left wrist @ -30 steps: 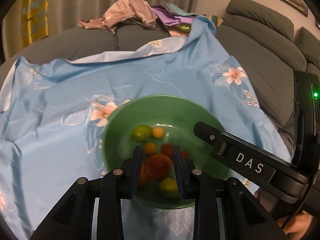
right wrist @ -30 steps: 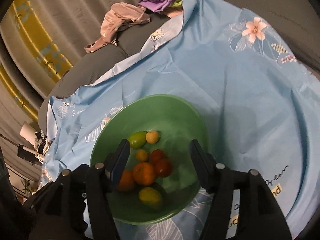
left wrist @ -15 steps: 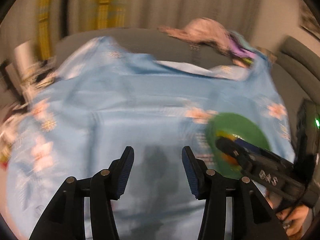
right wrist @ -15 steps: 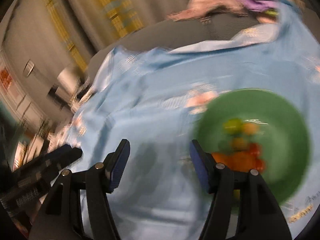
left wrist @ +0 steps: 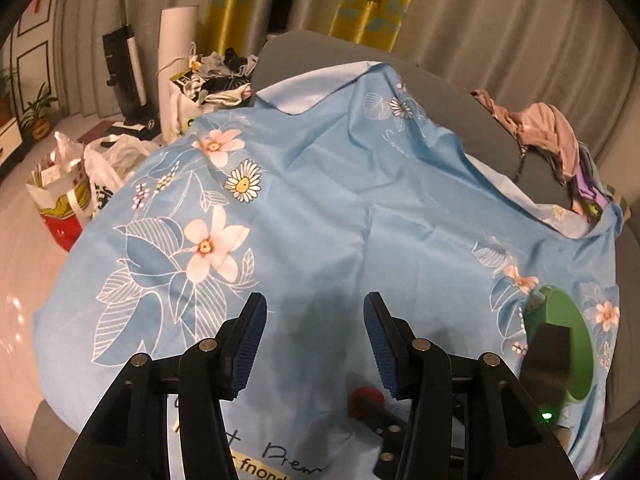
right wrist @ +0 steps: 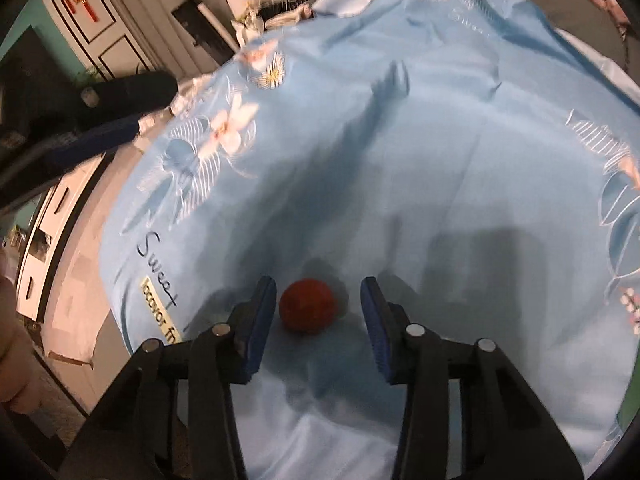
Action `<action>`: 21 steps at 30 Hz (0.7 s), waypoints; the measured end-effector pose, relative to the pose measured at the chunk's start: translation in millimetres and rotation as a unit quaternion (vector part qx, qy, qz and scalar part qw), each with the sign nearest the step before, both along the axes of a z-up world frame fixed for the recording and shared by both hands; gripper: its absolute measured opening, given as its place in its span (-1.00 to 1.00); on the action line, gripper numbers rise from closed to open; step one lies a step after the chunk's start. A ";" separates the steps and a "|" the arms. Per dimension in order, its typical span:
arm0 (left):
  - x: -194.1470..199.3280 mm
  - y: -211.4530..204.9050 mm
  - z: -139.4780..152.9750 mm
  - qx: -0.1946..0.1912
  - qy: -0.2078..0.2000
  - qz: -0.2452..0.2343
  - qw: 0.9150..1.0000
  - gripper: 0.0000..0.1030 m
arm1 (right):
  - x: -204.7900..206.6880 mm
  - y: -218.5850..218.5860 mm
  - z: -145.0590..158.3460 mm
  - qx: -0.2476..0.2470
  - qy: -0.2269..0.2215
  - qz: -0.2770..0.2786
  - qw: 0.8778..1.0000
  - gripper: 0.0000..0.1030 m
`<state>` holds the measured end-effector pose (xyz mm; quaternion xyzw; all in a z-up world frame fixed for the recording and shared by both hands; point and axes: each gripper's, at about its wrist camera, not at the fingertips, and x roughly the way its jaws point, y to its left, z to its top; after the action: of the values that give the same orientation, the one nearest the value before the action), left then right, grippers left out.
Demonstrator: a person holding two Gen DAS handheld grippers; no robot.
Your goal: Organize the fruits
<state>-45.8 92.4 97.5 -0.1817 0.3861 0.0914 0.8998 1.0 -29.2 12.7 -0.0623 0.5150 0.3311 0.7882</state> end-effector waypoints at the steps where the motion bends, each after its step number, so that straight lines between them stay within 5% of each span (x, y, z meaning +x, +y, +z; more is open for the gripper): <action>1: 2.3 0.7 0.1 -0.001 -0.001 -0.004 1.000 -0.04 | -0.2 0.7 -2.2 -0.005 0.000 0.002 1.000 -0.20; 3: 2.8 -2.7 1.1 0.001 -0.003 -0.012 1.000 -0.04 | -2.1 3.7 -5.3 -0.003 0.007 0.017 1.000 -0.40; 7: 7.1 -15.4 8.8 0.019 -0.015 -0.014 1.000 -0.05 | -2.0 -0.4 -5.0 0.010 0.007 0.012 1.000 -0.42; 12: 22.6 -52.2 29.9 0.036 -0.038 -0.056 0.997 -0.05 | 17.9 -54.0 32.5 0.062 -0.028 -0.076 0.995 -0.42; 16: 38.8 -113.2 39.7 0.075 -0.061 -0.110 0.989 -0.05 | 23.4 -140.6 78.8 0.080 -0.111 -0.220 0.966 -0.41; 21: 56.6 -195.9 38.6 0.090 -0.072 -0.220 0.969 -0.05 | 13.3 -227.7 93.8 0.044 -0.156 -0.359 0.919 -0.41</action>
<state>10.8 -103.5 136.1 -0.0168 0.3407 -0.0882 0.9359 14.3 -256.9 106.5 0.1112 0.3583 0.0342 0.9263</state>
